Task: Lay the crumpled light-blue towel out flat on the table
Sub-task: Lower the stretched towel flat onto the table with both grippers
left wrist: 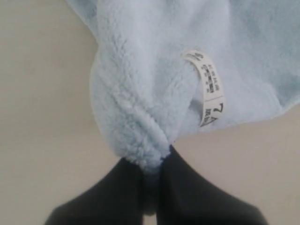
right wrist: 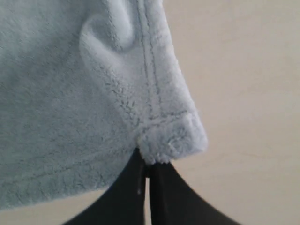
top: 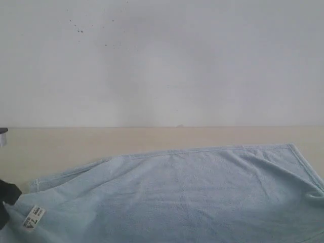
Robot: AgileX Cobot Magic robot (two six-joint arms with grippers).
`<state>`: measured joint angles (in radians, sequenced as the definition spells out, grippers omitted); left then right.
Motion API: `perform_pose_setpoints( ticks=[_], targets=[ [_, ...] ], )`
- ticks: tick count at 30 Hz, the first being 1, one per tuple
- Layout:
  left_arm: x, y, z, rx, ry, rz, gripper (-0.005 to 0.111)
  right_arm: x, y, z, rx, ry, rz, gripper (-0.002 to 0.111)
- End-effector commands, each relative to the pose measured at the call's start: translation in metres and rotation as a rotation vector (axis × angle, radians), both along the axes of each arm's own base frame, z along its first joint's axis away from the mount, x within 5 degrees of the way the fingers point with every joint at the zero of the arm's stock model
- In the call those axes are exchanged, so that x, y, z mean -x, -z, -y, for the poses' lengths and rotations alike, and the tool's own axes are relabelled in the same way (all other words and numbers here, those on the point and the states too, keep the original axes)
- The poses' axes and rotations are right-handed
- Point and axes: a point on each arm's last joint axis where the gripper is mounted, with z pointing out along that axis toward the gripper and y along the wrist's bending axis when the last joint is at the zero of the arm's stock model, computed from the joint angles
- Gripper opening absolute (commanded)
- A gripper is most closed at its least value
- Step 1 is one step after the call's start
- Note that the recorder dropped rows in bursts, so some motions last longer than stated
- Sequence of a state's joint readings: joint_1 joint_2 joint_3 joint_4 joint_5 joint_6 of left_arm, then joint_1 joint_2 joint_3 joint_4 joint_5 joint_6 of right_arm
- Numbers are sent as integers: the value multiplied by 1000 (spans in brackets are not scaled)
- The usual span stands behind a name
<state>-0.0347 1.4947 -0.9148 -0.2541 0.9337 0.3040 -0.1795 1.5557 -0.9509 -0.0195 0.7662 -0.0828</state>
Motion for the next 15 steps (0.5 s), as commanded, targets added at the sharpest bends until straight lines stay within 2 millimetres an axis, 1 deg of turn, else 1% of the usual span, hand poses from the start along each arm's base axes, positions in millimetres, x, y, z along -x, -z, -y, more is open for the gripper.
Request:
perform_pose_setpoints(
  ticks=[1, 5, 8, 11, 15],
  targets=[
    [13, 11, -2, -12, -3, -59, 4, 10, 10, 3, 48, 8, -34, 0],
    [25, 22, -5, -45, 16, -131, 4, 19, 17, 2, 43, 9, -94, 0],
    [29, 27, -10, -100, -22, -155, 4, 22, 20, 2, 39, 10, -119, 0],
    [29, 27, -15, -149, -78, -150, 4, 23, 20, 2, 45, 6, -123, 0],
    [29, 25, -14, -140, -59, -142, 5, 23, 20, 3, 57, -1, -127, 0]
  ],
)
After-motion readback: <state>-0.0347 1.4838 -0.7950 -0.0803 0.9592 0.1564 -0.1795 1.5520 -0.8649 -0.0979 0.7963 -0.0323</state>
